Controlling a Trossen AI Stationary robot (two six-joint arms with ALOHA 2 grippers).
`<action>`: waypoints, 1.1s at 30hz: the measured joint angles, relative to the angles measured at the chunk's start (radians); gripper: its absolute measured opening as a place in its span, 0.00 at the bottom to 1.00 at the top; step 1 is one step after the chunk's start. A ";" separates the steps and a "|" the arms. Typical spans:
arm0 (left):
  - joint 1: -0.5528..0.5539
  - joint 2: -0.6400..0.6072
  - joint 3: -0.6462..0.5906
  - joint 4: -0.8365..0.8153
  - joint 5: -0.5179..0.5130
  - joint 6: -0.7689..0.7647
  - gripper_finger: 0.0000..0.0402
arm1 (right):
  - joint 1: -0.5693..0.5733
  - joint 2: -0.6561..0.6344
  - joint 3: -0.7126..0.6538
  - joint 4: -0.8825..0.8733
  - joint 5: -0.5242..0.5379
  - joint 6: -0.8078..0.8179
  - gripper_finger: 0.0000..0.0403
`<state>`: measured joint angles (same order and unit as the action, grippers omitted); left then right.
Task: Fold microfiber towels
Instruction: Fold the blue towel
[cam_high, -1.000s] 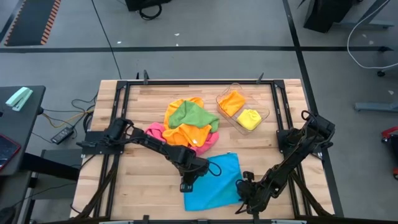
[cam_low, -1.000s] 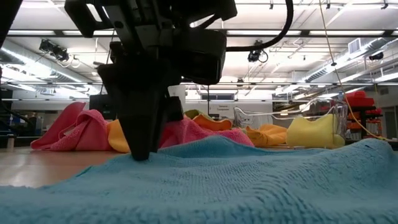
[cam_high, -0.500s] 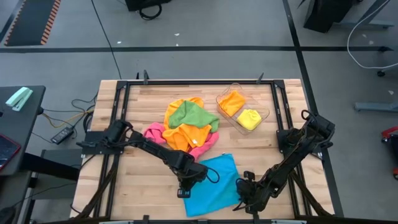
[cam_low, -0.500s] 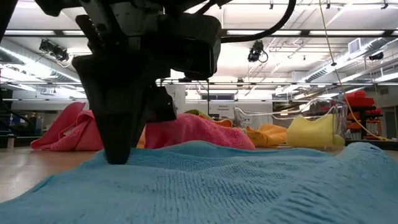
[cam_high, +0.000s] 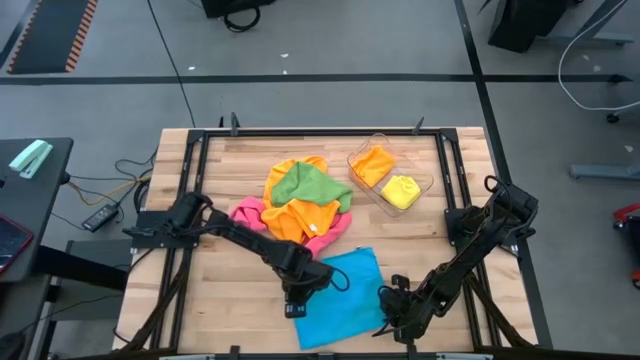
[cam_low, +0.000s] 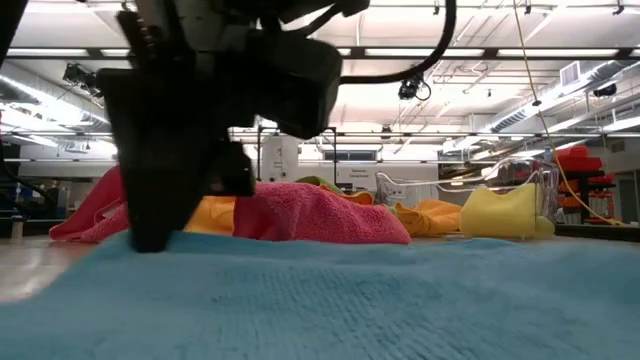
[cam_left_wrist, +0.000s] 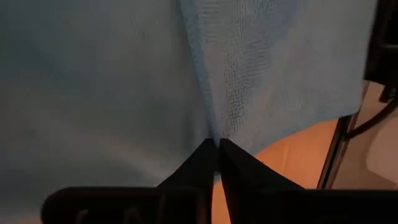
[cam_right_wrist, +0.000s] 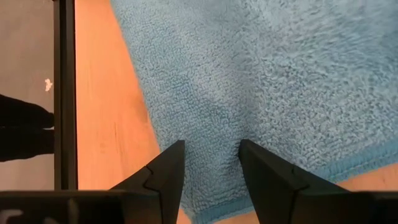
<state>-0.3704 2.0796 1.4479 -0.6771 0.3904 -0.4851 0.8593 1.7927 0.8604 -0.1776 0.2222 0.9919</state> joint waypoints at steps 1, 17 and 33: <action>-0.002 0.000 0.000 -0.012 0.001 -0.002 0.08 | 0.000 0.000 0.000 0.000 0.000 0.000 0.41; -0.059 0.000 0.000 -0.093 -0.067 0.007 0.10 | 0.000 0.000 -0.001 -0.003 -0.010 0.003 0.41; -0.046 -0.008 0.000 -0.110 -0.147 0.013 0.09 | -0.008 -0.086 -0.008 -0.079 -0.045 0.032 0.41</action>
<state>-0.4167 2.0718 1.4483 -0.7866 0.2432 -0.4718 0.8510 1.7065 0.8520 -0.2564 0.1777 1.0243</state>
